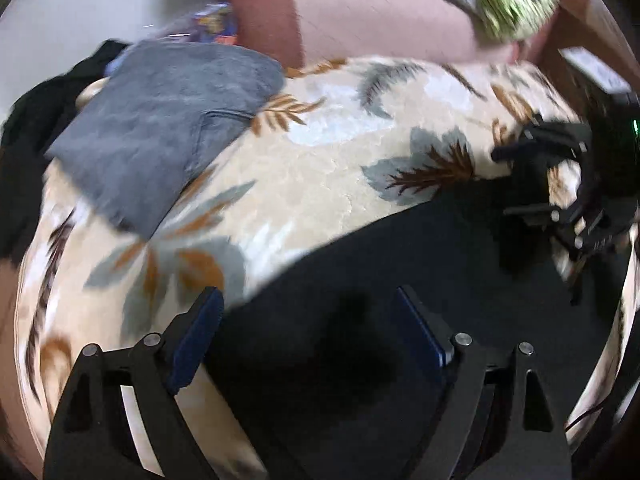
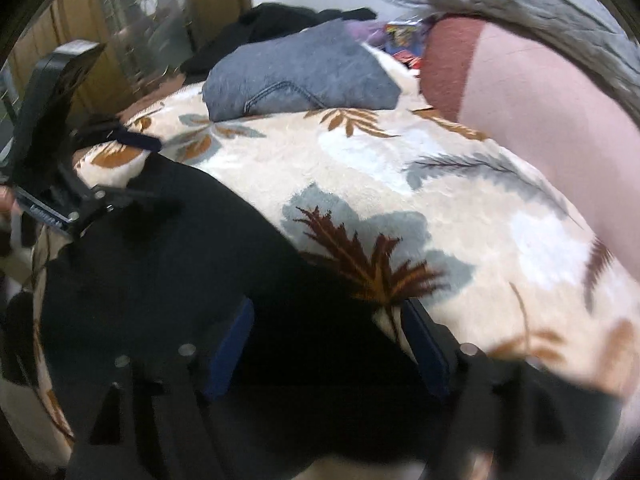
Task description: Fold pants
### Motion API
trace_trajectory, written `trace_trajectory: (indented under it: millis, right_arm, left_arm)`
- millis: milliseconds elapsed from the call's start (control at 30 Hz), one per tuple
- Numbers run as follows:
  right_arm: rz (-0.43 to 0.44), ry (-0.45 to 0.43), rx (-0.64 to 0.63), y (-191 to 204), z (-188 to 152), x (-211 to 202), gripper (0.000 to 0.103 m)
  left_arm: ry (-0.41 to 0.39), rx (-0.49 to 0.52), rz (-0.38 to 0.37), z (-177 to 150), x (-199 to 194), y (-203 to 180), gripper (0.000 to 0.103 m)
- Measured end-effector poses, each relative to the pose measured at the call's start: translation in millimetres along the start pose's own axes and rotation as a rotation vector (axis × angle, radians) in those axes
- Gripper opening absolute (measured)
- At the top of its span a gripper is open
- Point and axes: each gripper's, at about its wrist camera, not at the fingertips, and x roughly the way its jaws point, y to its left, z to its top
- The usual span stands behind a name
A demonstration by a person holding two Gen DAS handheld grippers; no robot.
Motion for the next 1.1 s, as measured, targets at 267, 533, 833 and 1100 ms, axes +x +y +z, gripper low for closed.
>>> trace_trajectory:
  millis: [267,533,833,1100]
  right_arm:
    - [0.012,0.002,0.03,-6.4,-4.1,19.6,0.004]
    - [-0.12,-0.17,0.014,33.0,-15.3,-55.8,0.004]
    - [-0.056,-0.252,0.075,117.0,-110.2,-134.4,0.004]
    - [0.01,-0.147,0.201,155.1,-185.9,-85.5,0.004]
  left_arm:
    - [0.106,0.063,-0.048,5.4,41.8,2.9,0.092]
    - [0.046,0.036,0.05,-1.0,-1.1,-11.4,0.006]
    - [-0.104,-0.055,-0.099,-79.7,-108.9,-53.6,0.006]
    - [-0.05,-0.232,-0.18,-149.4,-103.3,-68.8,0.013]
